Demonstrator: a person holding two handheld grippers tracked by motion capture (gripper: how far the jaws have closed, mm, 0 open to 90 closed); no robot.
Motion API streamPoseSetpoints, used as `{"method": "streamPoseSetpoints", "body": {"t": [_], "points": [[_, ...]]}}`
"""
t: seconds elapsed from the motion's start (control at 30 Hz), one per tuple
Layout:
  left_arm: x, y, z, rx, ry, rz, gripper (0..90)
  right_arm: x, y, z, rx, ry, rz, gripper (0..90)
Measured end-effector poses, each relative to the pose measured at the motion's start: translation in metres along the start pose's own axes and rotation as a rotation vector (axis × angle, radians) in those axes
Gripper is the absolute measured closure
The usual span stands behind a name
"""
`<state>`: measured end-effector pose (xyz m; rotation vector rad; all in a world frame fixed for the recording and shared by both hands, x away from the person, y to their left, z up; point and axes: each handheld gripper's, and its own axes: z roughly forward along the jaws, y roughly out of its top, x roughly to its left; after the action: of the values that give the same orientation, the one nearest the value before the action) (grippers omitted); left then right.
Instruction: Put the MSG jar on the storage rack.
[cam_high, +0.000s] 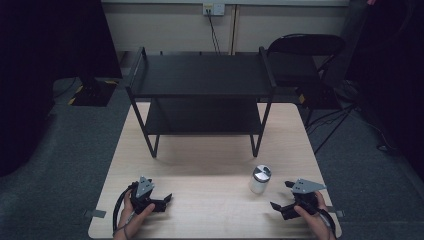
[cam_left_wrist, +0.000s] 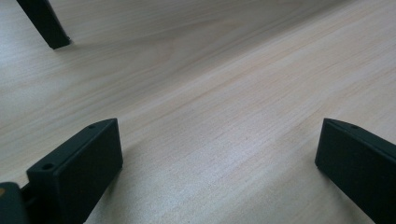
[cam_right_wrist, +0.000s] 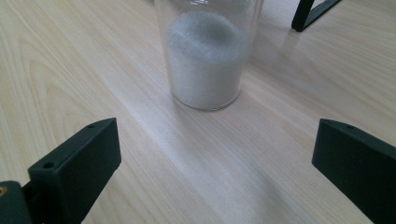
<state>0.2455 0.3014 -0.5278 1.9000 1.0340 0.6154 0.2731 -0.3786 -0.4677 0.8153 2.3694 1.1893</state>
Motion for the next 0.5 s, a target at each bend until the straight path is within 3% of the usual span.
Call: {"method": "streamPoseSetpoints", "body": {"t": [0.27,0.5], "points": [[0.000,0.000,0.000,0.000,0.000,0.000,0.0,0.001,0.003,0.007,-0.020,0.014,0.014,0.0],[0.000,0.000,0.000,0.000,0.000,0.000,0.0,-0.001,0.014,0.022,-0.033,0.029,0.042,0.3]]}}
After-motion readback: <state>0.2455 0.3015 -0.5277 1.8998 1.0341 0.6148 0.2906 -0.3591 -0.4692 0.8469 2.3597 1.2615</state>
